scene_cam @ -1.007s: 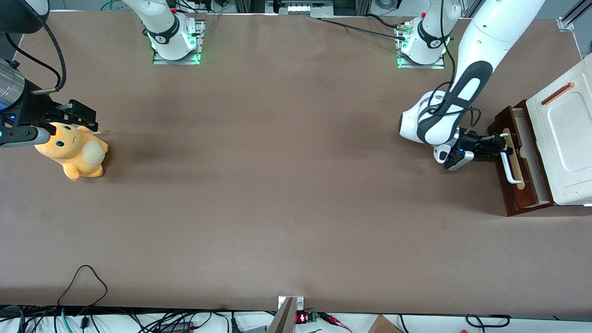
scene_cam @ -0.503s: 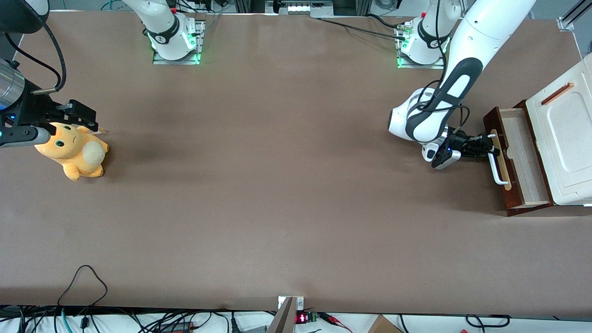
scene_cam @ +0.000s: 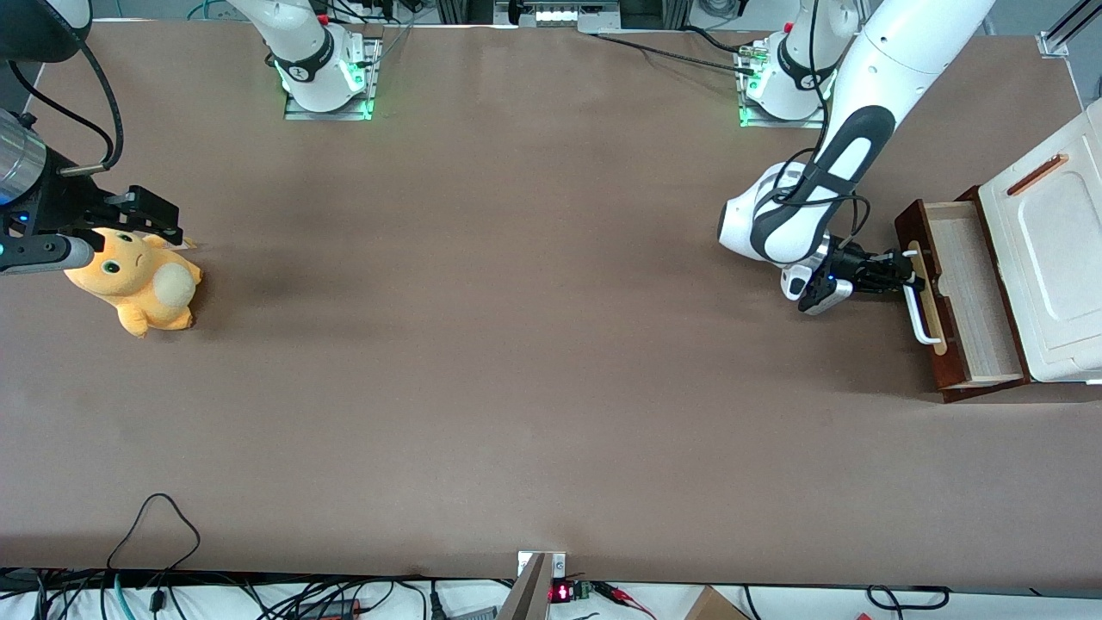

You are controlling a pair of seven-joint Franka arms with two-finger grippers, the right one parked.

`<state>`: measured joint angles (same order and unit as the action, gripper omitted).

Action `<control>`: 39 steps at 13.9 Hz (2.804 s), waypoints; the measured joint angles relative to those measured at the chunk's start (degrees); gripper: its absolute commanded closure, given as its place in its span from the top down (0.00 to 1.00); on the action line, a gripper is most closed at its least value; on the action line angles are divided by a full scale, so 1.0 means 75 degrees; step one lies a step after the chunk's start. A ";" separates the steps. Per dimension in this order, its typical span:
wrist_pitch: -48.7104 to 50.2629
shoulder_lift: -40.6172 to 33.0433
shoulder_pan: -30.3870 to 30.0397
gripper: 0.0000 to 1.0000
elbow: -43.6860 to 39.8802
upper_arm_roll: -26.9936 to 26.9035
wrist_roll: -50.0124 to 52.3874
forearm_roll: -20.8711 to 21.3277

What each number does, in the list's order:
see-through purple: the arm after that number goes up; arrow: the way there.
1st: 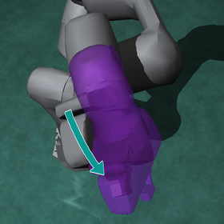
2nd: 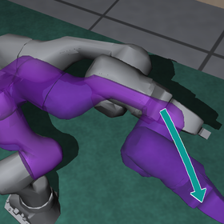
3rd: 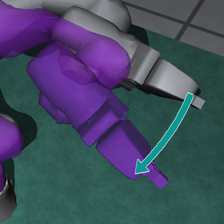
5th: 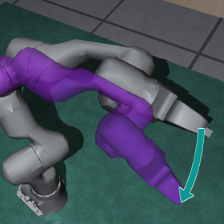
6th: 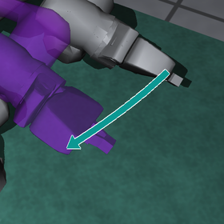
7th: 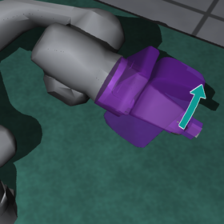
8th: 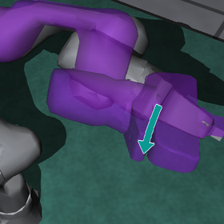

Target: Open lower drawer with left arm only

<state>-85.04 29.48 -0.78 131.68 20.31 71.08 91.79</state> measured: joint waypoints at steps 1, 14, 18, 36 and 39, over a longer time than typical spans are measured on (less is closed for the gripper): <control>0.0004 0.0000 0.0002 0.00 -0.0006 0.0053 -0.0007 -0.0016; -0.0178 -0.0236 0.0307 1.00 -0.1424 0.0400 -0.1650 -0.1825; -0.0803 -0.0804 0.0295 1.00 -0.3564 0.0358 -0.3815 -0.5060; -0.1134 -0.3096 0.0107 1.00 -0.5479 -0.2049 -0.8403 -1.2328; -0.1174 -0.3102 0.0107 1.00 -0.5477 -0.2049 -0.8446 -1.2328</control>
<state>-93.85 6.22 0.02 90.61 4.94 7.73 -0.67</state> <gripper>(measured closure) 0.000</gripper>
